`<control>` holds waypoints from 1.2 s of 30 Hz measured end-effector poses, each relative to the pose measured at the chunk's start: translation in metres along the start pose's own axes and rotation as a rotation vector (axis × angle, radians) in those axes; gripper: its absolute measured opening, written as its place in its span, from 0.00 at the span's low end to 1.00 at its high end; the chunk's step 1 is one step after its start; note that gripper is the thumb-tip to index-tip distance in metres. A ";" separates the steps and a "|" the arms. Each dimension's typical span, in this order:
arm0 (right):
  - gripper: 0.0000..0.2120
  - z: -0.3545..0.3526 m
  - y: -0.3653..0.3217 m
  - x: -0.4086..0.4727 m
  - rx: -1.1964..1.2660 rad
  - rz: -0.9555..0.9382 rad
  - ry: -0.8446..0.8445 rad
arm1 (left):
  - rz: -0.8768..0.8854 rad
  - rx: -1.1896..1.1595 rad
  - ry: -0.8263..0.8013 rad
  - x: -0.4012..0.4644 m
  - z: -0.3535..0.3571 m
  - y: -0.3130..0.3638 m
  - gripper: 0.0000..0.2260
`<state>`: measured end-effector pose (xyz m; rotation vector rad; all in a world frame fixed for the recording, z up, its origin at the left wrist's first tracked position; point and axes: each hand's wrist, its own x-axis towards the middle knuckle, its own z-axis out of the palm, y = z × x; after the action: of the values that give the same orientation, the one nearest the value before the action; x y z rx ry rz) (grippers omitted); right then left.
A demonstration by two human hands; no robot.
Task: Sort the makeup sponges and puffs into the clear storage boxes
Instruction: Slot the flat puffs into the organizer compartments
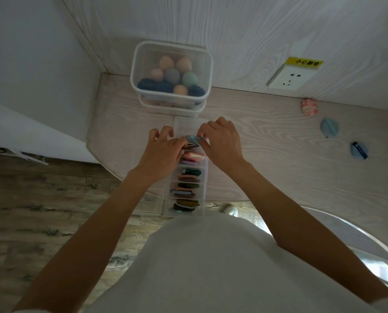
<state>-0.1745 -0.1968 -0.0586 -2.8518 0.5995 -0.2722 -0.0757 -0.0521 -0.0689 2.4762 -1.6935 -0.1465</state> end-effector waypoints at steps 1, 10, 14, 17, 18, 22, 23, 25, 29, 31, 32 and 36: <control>0.05 0.001 -0.002 0.001 -0.041 -0.003 -0.015 | 0.004 0.004 0.004 0.000 0.000 0.000 0.08; 0.09 -0.004 -0.013 0.010 -0.271 -0.083 -0.309 | 0.016 0.043 0.039 -0.001 -0.004 -0.002 0.07; 0.12 -0.007 -0.014 0.015 -0.300 -0.183 -0.361 | 0.005 0.023 0.083 -0.003 -0.004 -0.006 0.06; 0.12 -0.007 -0.014 0.012 -0.297 -0.184 -0.330 | -0.017 0.002 0.099 -0.004 -0.002 -0.007 0.07; 0.13 -0.006 -0.014 0.011 -0.287 -0.193 -0.316 | -0.027 -0.006 0.101 -0.003 -0.002 -0.006 0.07; 0.13 -0.006 -0.009 0.011 -0.315 -0.220 -0.265 | -0.072 -0.040 0.103 -0.003 0.000 -0.002 0.08; 0.12 -0.007 -0.005 0.010 -0.279 -0.216 -0.251 | -0.080 -0.048 0.108 -0.004 0.001 -0.002 0.09; 0.05 -0.009 0.005 0.005 -0.136 -0.209 -0.177 | -0.096 -0.082 0.121 -0.007 0.002 -0.001 0.11; 0.07 -0.021 0.022 -0.009 0.231 -0.041 -0.048 | -0.163 -0.202 0.170 -0.021 -0.001 0.003 0.11; 0.07 -0.027 0.022 -0.020 0.305 0.013 -0.009 | -0.200 -0.230 0.201 -0.031 -0.005 0.007 0.12; 0.06 -0.027 0.021 -0.024 0.301 0.009 -0.006 | -0.211 -0.225 0.216 -0.037 -0.006 0.010 0.12; 0.08 -0.009 0.001 -0.036 0.146 -0.092 -0.117 | -0.183 -0.112 0.214 -0.053 0.000 0.027 0.12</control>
<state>-0.2088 -0.1844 -0.0551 -2.7348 0.4084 -0.1555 -0.1197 -0.0128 -0.0644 2.4604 -1.3383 0.0062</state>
